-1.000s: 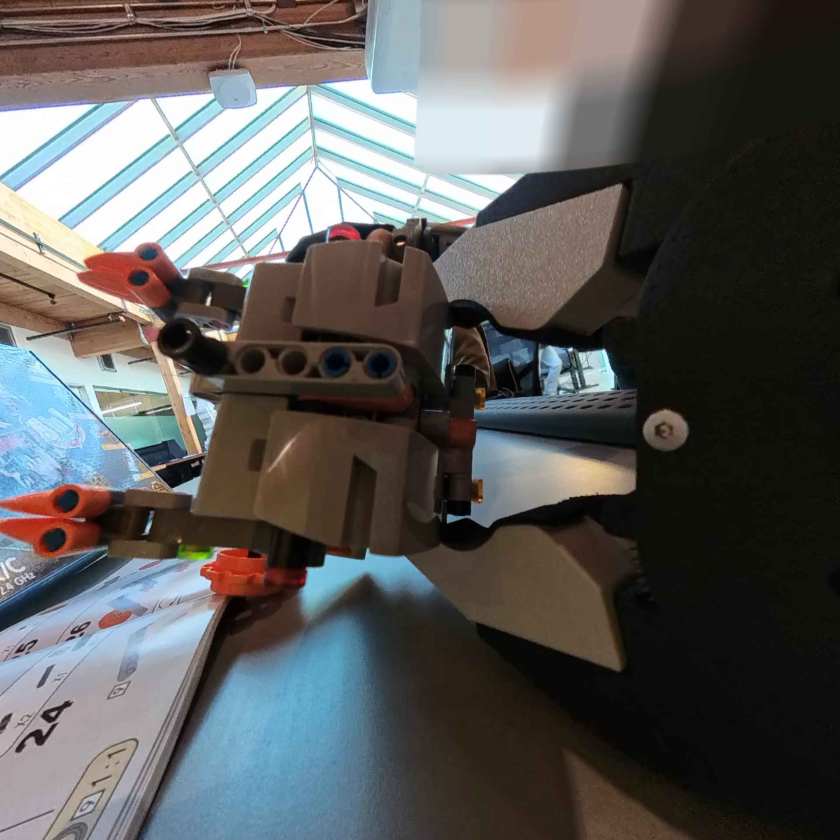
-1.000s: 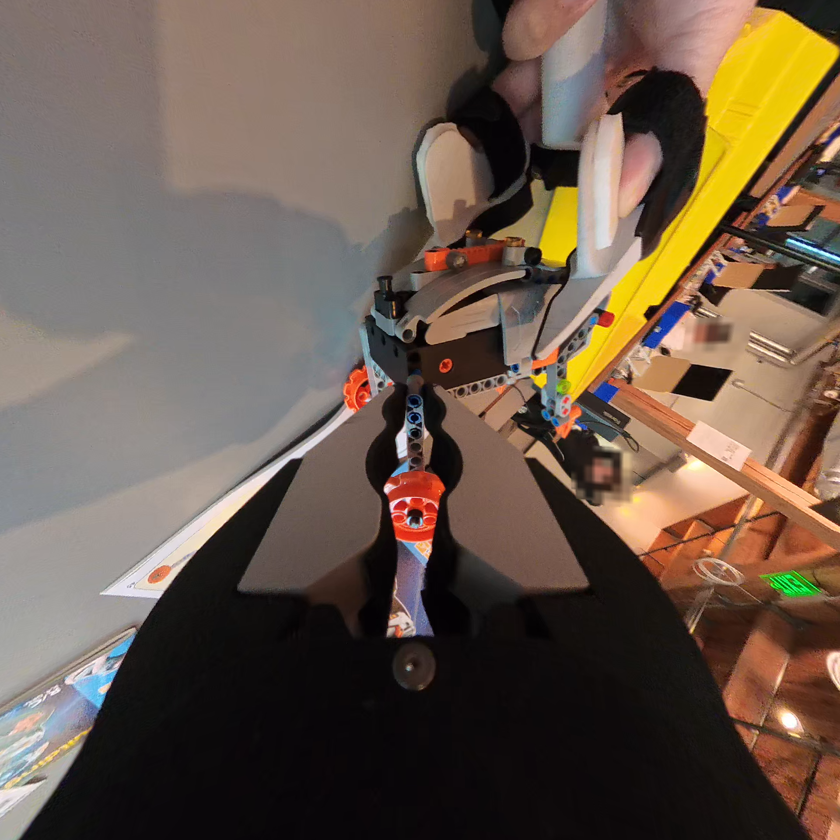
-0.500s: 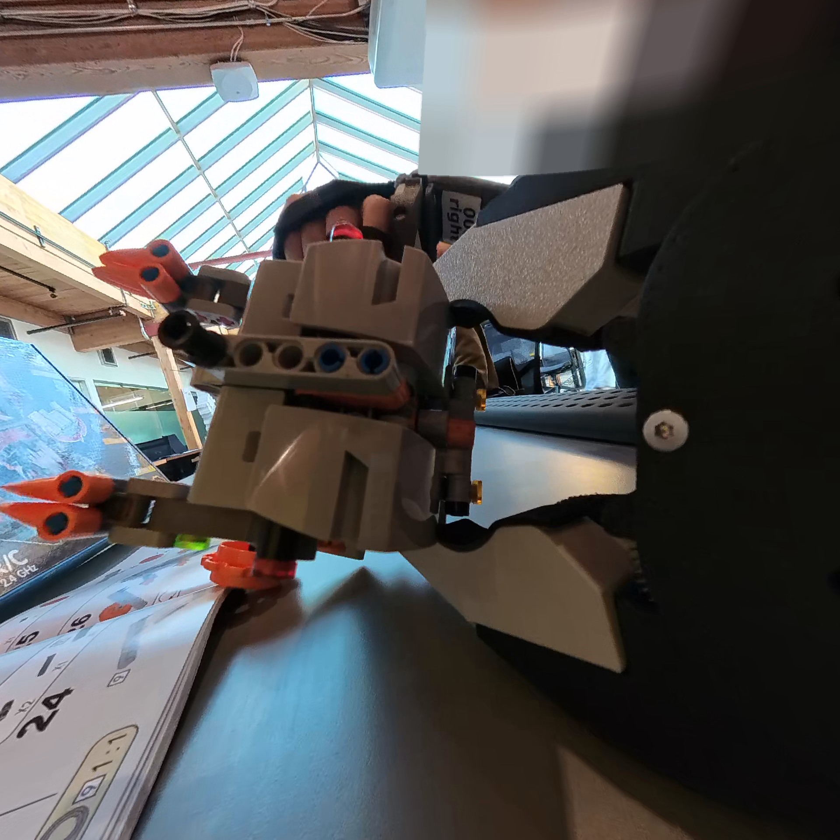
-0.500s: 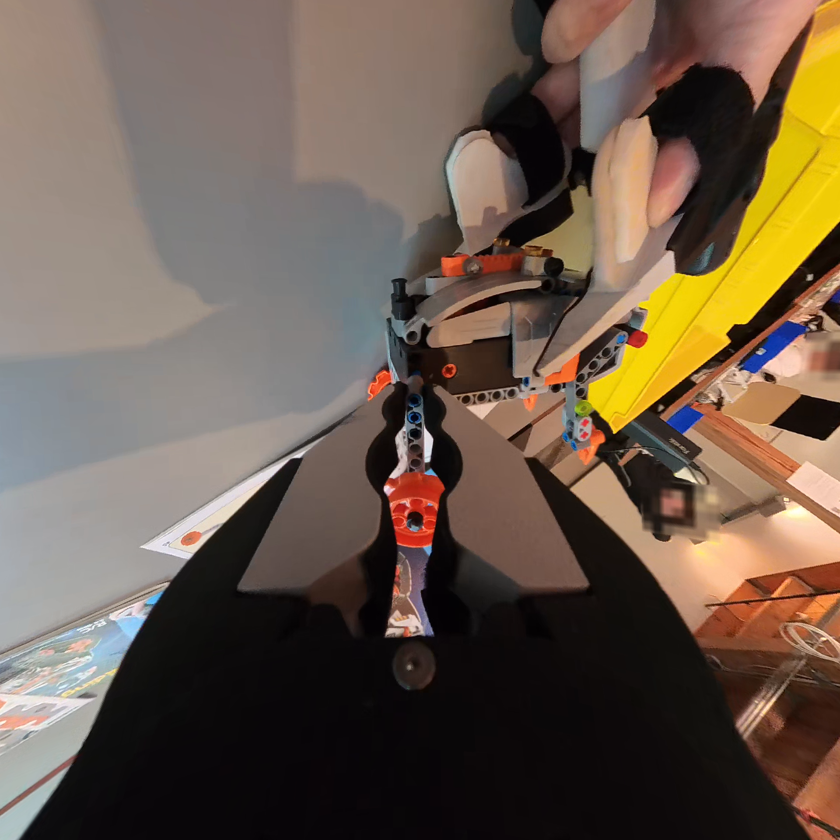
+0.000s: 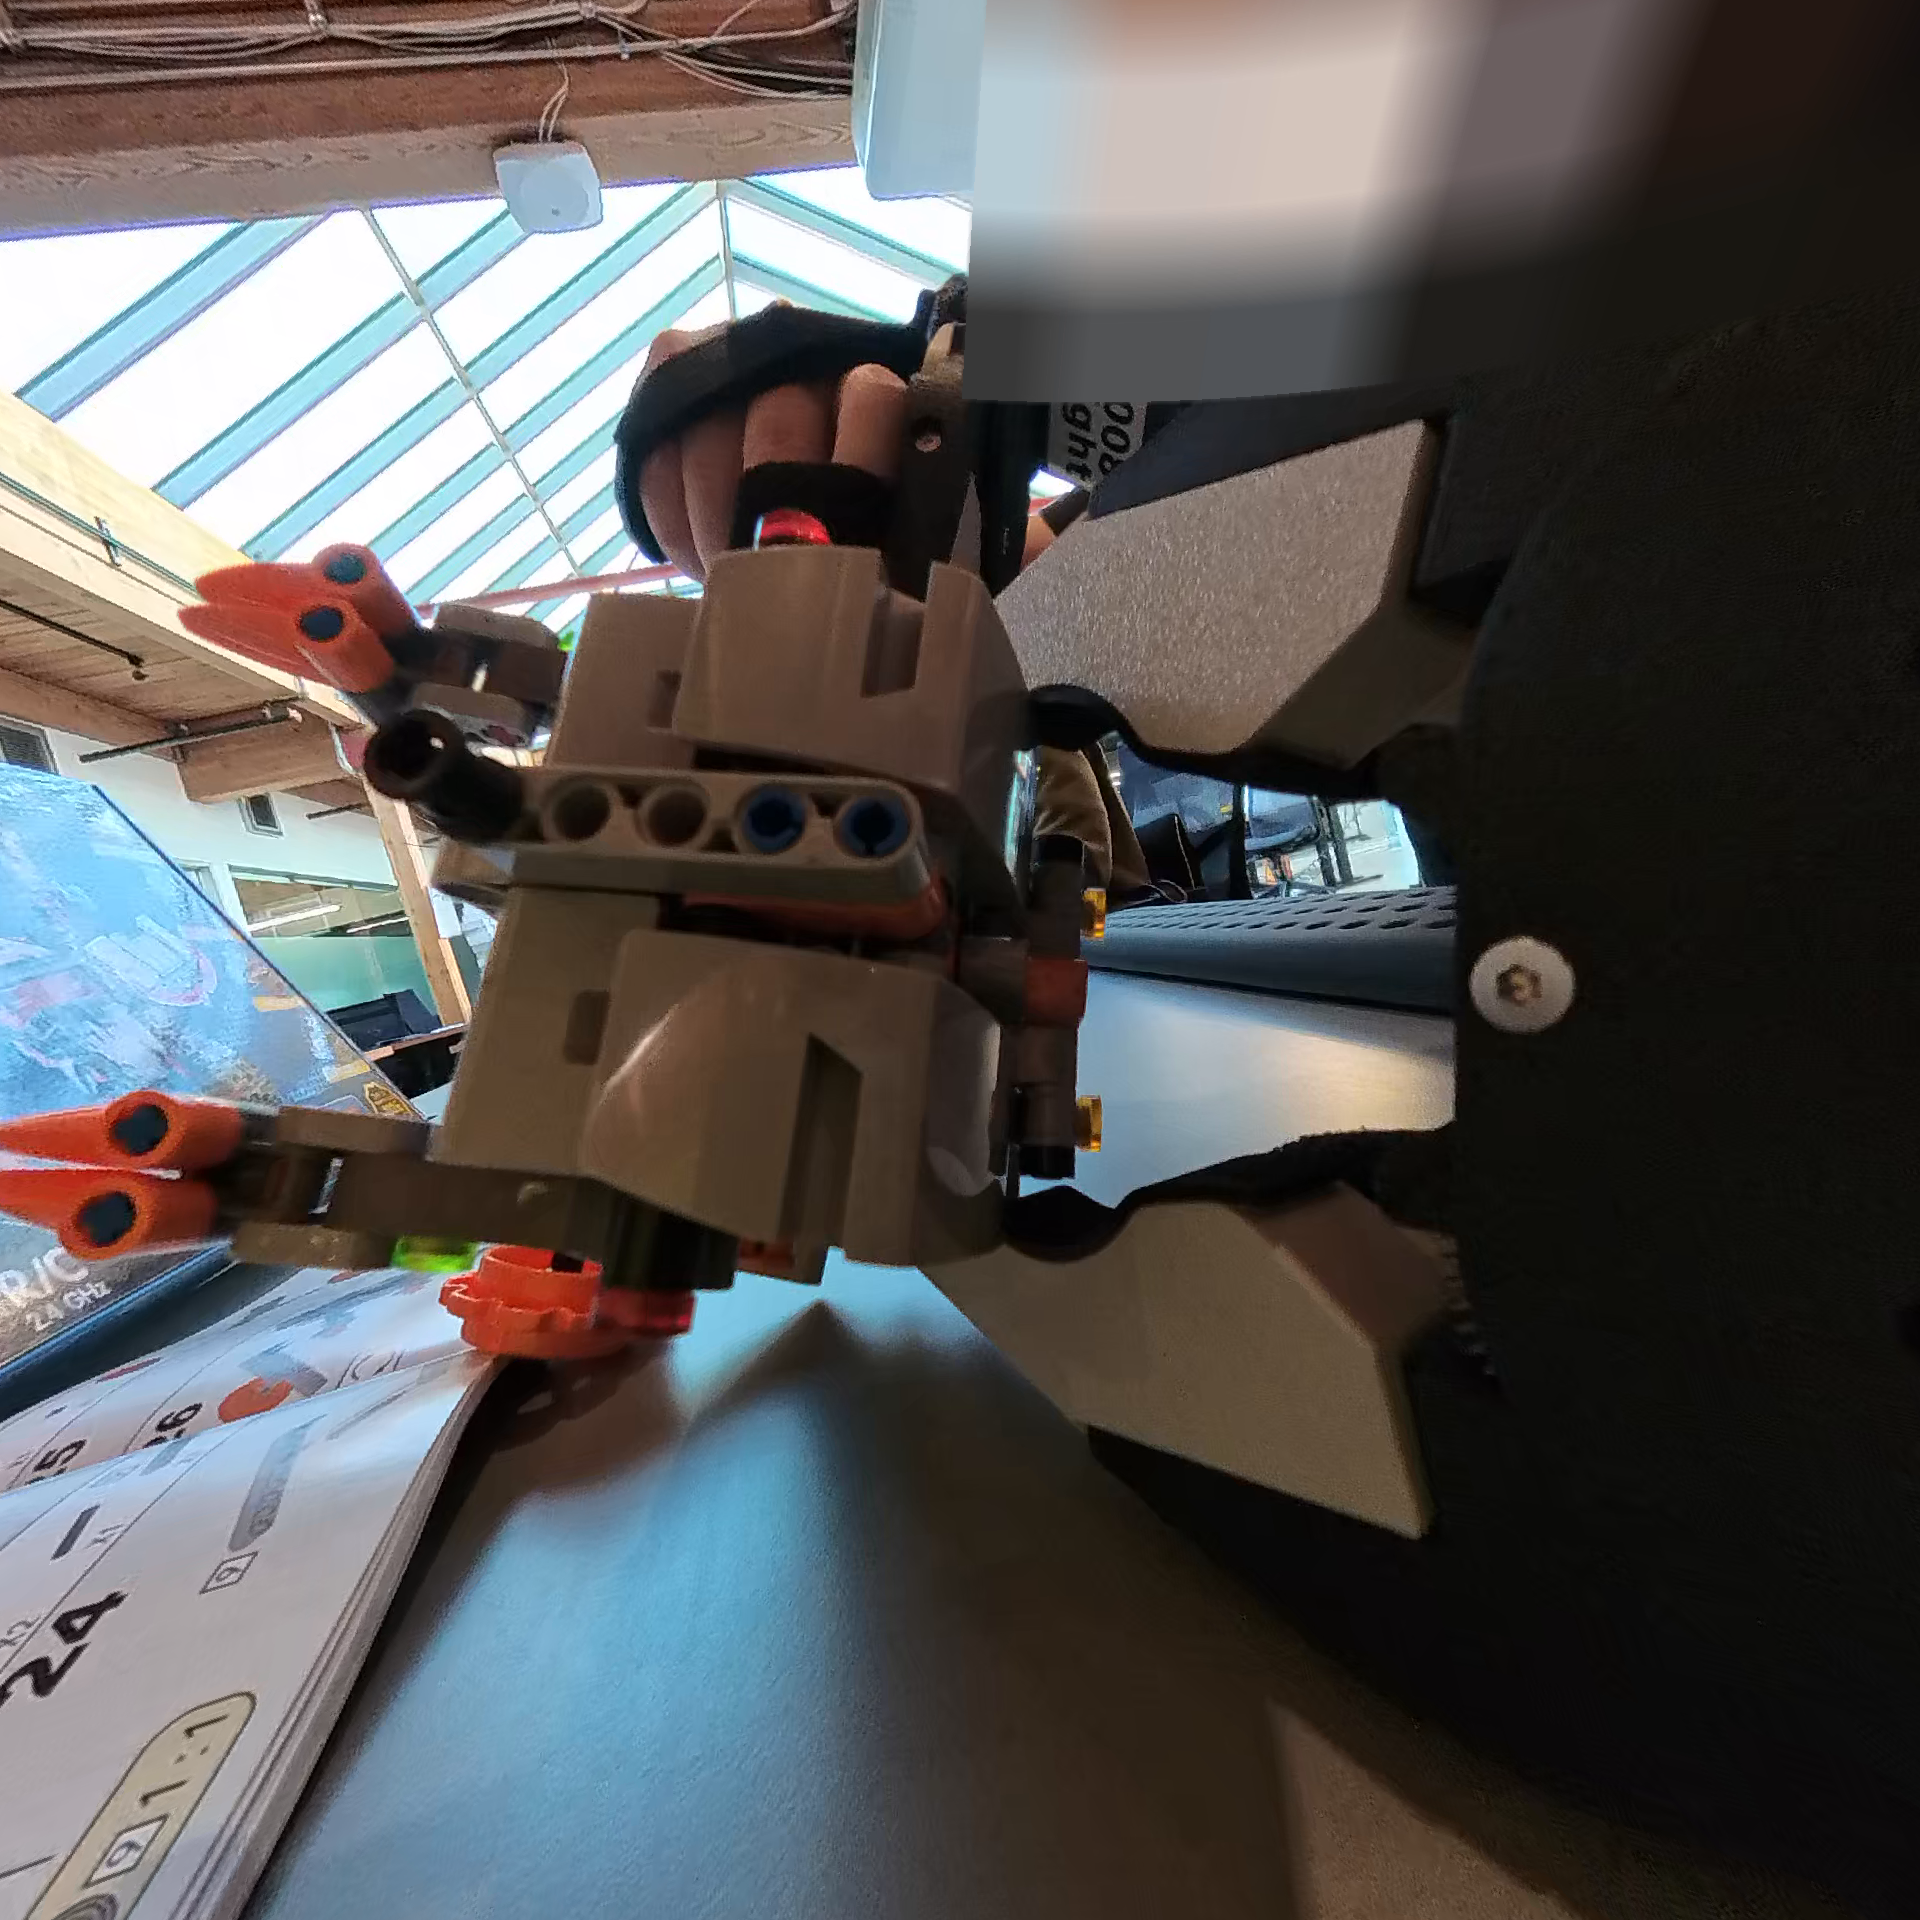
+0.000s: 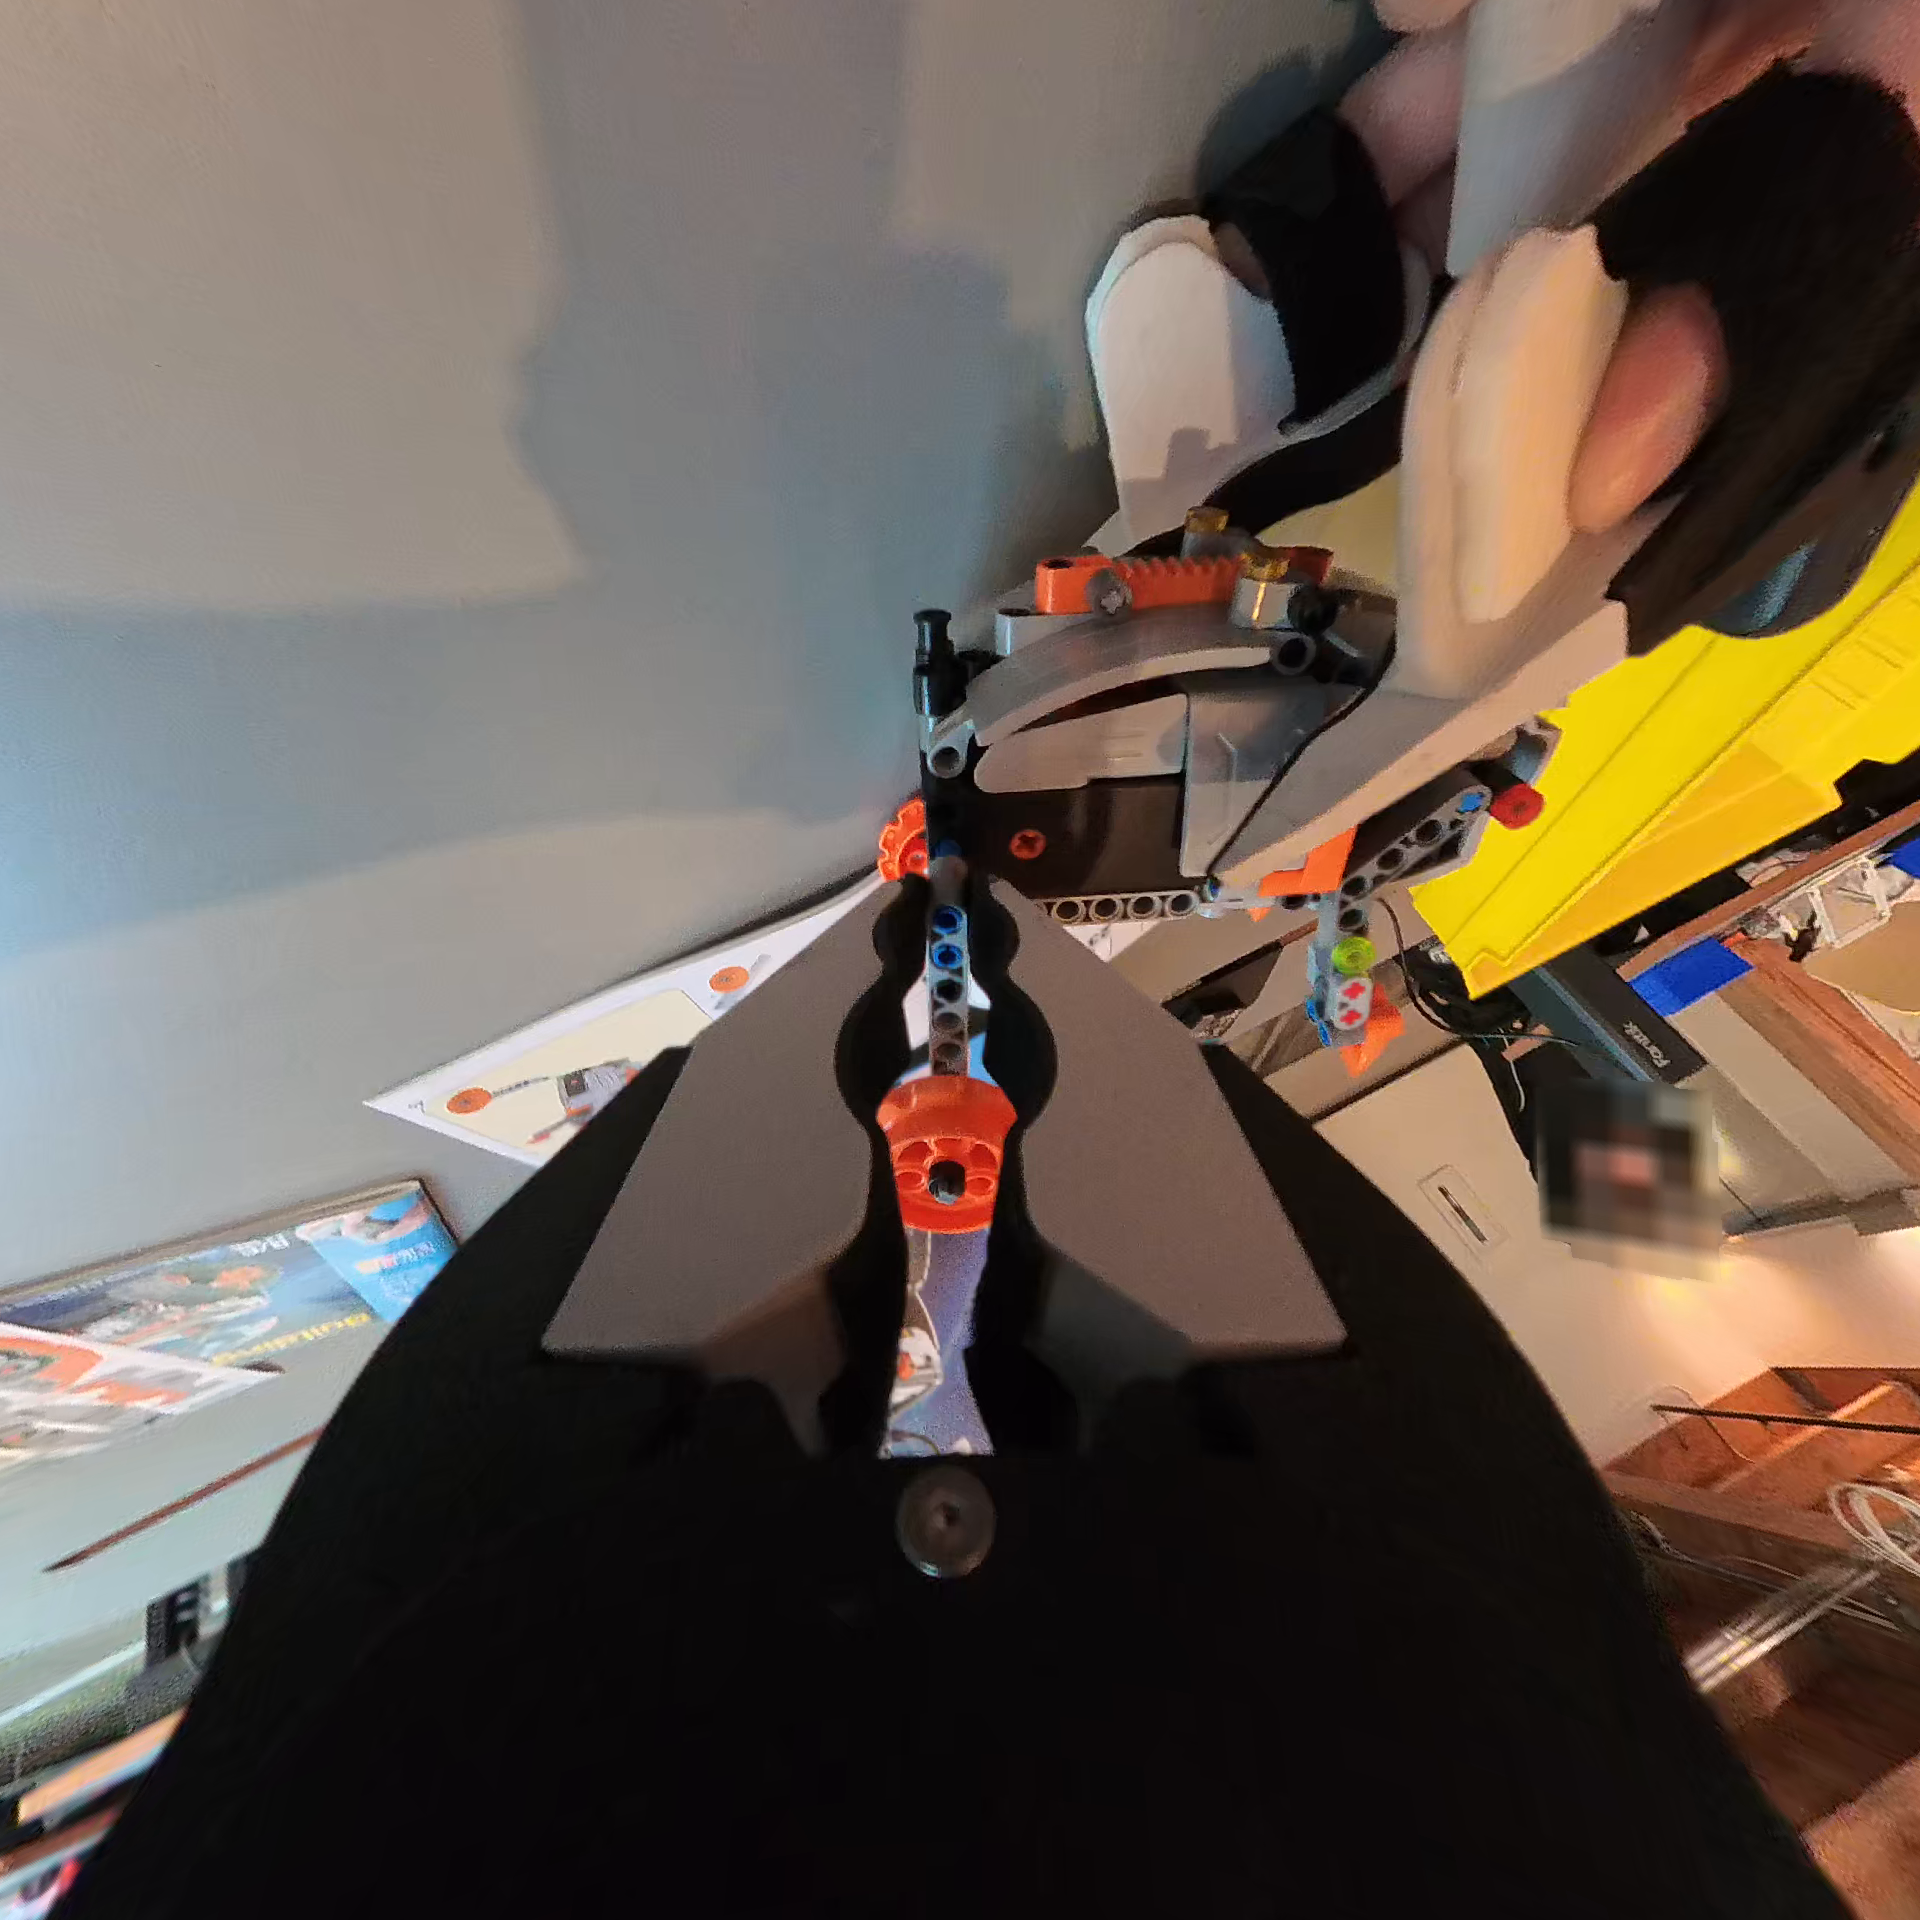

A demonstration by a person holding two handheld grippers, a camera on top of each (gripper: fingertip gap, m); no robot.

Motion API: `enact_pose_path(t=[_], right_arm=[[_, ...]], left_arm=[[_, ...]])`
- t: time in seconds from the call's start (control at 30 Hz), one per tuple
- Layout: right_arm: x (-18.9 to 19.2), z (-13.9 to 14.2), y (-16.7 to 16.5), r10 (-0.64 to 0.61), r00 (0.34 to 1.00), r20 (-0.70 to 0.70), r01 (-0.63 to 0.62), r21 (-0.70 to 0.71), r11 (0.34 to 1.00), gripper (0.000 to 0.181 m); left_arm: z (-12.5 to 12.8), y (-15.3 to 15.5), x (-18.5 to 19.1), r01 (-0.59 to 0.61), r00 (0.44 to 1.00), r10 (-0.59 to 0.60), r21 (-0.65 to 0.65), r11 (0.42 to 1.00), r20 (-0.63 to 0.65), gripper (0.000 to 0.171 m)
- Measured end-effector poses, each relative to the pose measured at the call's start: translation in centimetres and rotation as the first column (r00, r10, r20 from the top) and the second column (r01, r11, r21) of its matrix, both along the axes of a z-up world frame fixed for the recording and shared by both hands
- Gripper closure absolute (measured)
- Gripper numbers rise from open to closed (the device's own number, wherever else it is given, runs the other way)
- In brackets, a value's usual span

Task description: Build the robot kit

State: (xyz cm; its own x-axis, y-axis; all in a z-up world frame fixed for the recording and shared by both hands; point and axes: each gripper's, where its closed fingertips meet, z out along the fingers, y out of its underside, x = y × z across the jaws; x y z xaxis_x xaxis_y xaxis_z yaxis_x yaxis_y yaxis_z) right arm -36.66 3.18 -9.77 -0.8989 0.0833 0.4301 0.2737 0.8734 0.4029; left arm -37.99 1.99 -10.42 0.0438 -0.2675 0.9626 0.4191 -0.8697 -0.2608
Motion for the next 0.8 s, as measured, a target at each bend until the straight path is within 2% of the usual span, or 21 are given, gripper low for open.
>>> enact_pose_path(t=[0.2,0.53,0.8], right_arm=[[0.0,0.1,0.8,-0.008,0.999,0.05,0.0,0.147,0.989,0.175],[-0.1,0.1,1.2,0.008,1.0,-0.019,-0.001,0.317,0.948,0.175],[-0.3,0.0,1.6,-0.016,1.0,-0.008,0.018,0.445,0.895,0.175]], left_arm=[[0.0,0.0,0.1,-0.007,1.0,0.007,0.004,1.0,-0.007,0.085],[-0.1,0.0,0.1,-0.021,1.0,0.021,0.007,1.0,-0.014,0.085],[-0.2,0.0,0.2,-0.031,0.999,0.032,0.015,0.999,-0.027,0.085]])
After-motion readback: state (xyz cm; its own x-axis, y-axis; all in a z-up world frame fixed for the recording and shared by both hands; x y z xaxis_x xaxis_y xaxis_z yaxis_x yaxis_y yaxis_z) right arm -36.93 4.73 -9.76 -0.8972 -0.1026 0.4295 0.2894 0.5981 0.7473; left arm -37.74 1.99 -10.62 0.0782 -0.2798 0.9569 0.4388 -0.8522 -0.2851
